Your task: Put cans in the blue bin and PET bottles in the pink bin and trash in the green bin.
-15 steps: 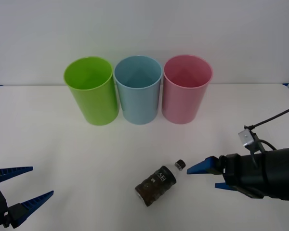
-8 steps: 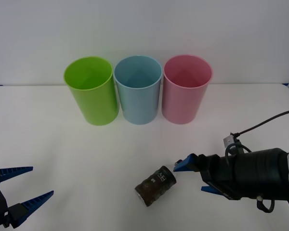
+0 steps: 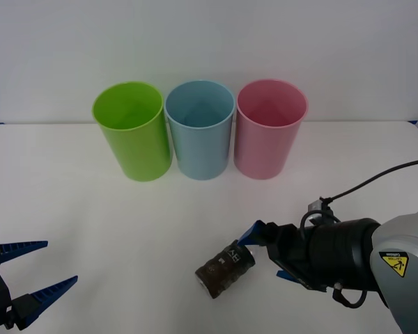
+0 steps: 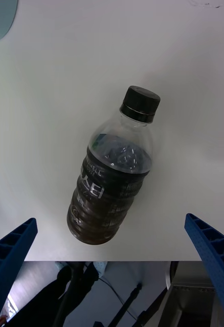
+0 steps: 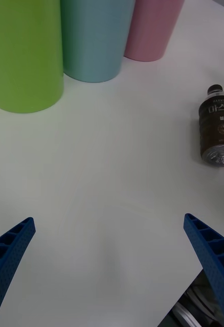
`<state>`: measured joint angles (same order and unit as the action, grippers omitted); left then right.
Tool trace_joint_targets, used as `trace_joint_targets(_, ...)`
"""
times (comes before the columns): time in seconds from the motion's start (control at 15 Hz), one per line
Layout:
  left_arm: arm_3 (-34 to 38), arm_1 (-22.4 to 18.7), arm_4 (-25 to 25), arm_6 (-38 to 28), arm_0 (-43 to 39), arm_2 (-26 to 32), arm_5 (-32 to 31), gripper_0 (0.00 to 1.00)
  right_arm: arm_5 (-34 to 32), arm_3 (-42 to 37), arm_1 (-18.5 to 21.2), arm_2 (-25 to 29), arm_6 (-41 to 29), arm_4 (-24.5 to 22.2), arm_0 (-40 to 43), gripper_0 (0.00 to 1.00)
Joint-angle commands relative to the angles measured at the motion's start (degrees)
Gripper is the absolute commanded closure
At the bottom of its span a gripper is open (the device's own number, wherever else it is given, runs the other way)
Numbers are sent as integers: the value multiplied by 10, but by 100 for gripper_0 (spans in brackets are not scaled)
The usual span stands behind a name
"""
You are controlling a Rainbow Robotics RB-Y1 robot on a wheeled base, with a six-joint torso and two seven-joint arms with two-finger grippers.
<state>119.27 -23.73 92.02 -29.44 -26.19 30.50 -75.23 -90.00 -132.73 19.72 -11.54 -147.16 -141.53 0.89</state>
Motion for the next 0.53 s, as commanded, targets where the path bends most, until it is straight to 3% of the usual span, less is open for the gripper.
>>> trace_joint_targets(0.07, 0, 0, 0, 0, 0, 0, 0, 0, 0, 0, -13, -2, -5, -19, 10, 0)
trace_joint_targets(0.27, 0, 0, 0, 0, 0, 0, 0, 0, 0, 5, -28, -20, -23, -45, 17, 0)
trace_joint_targets(0.53, 0, 0, 0, 0, 0, 0, 0, 0, 0, 45, -81, -41, -26, -107, 8, 0)
